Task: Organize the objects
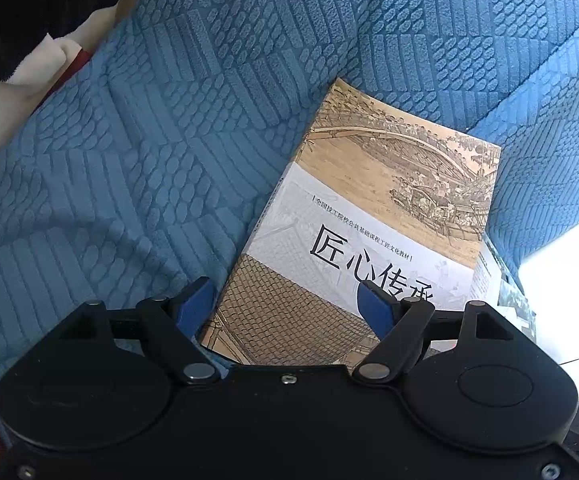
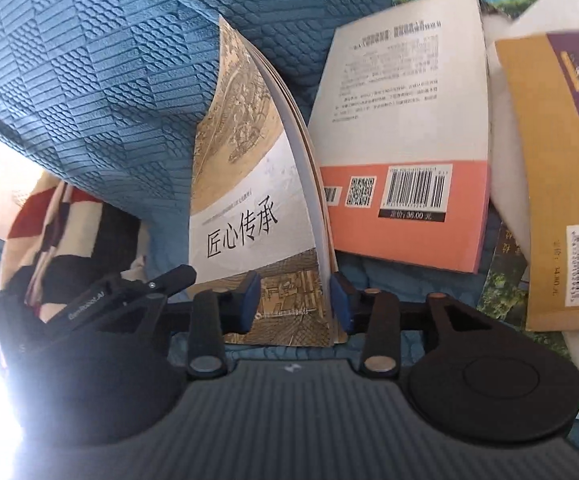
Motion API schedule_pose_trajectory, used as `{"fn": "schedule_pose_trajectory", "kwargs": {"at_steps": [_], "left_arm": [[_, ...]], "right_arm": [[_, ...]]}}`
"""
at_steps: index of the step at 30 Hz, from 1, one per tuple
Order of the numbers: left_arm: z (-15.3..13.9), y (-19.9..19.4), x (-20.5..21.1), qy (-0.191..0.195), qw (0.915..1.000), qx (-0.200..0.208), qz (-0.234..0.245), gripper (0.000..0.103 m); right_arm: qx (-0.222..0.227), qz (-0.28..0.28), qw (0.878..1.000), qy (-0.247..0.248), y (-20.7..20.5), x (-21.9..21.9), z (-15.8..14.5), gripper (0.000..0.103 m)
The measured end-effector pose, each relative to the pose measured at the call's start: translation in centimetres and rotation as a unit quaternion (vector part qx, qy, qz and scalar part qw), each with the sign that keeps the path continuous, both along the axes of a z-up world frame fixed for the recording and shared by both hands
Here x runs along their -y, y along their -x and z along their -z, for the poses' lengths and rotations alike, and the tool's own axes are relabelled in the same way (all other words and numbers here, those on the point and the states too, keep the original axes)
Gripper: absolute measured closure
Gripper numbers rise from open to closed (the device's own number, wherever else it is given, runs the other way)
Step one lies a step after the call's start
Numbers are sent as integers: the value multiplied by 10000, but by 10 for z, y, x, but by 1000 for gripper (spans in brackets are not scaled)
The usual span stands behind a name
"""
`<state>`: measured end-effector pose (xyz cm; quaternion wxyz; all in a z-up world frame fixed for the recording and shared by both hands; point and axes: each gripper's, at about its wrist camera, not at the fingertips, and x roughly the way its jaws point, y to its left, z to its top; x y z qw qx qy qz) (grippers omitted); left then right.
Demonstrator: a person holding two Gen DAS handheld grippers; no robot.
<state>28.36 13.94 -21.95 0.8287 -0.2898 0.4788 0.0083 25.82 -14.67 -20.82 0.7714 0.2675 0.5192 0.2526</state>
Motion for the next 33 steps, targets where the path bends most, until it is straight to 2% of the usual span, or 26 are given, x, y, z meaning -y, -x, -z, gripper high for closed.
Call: {"fn": "schedule_pose_trajectory", "kwargs": {"at_steps": [4,7,12,16,19,22,24,27,30,33], "left_arm": [[0,-1,0,7,10000,0,-31,27],[0,-1,0,-9,10000,7,-9,27],[1,0,-3,75,10000,18,-46,27],[3,0,-9,268,9995,8,-142,27],[4,0,-13,365,9991,2,-203,27],[5,-1,-17,396,9989,-8,-250,27],[5,-1,-19,424,9988,-8,-263,27],[4,-2,-20,420,9988,-12,-270,28],[4,-1,-19,414,9988,-8,-247,28],[5,-2,-18,397,9989,-24,-263,28]], "right_arm": [[260,-30,9994,220,-2,-5,-3,59],[82,-95,9996,266,-9,-8,7,62],[27,-122,9999,-69,-19,-12,12,52],[-69,-221,9969,-749,-21,1,7,53],[-2,-404,9892,-1411,-19,4,-2,53],[-16,-791,9793,-1862,-16,-2,-5,55],[38,-962,9807,-1699,-11,-12,-7,55],[-5,-844,9865,-1404,-10,-17,-4,57],[-309,-738,9954,-526,-12,-20,7,61],[-691,-572,9945,-540,-10,-17,24,65]]}}
